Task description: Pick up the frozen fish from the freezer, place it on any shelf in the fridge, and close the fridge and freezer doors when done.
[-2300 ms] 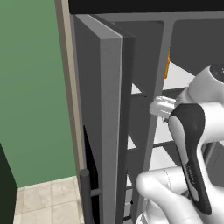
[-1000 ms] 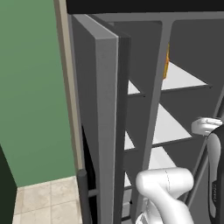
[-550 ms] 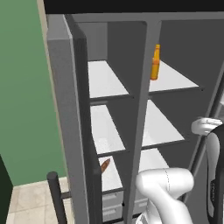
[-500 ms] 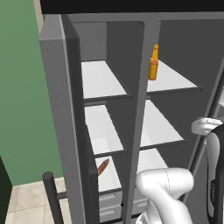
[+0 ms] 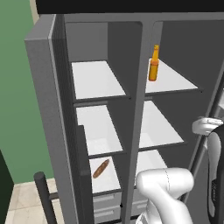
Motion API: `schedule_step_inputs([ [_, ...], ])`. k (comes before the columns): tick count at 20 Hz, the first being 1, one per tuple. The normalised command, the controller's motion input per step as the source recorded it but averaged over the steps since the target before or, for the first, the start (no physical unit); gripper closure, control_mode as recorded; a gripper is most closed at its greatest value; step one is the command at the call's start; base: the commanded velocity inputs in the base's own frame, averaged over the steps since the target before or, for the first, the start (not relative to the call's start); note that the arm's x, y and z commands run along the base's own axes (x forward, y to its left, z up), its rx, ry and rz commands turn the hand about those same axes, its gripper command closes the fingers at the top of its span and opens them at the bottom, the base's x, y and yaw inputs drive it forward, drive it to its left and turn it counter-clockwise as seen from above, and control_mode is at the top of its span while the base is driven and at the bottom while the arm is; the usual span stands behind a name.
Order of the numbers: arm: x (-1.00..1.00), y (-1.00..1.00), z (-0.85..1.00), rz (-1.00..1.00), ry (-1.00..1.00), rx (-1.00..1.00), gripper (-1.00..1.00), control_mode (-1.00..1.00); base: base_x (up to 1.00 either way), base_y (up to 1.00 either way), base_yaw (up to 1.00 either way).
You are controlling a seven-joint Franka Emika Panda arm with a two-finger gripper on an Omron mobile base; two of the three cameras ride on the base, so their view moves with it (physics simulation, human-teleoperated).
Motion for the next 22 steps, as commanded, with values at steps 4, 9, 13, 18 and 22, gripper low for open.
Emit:
schedule_step_inputs([
  [4,0.52,0.00,0.26,-0.01,-0.19,0.00,1.00,-1.00,0.00,0.00,0.00],
  [9,0.44,-0.12,0.45,-0.04,-0.15,0.00,1.00,-1.00,0.00,0.00,0.00],
  [13,0.70,-0.21,0.31,-0.03,-0.08,0.00,1.00,-1.00,0.00,0.00,0.00],
  [18,0.87,-0.20,0.23,-0.06,-0.02,0.00,1.00,-1.00,0.00,0.00,0.00],
  [22,0.86,-0.18,0.18,-0.01,0.01,0.00,1.00,-1.00,0.00,0.00,0.00],
])
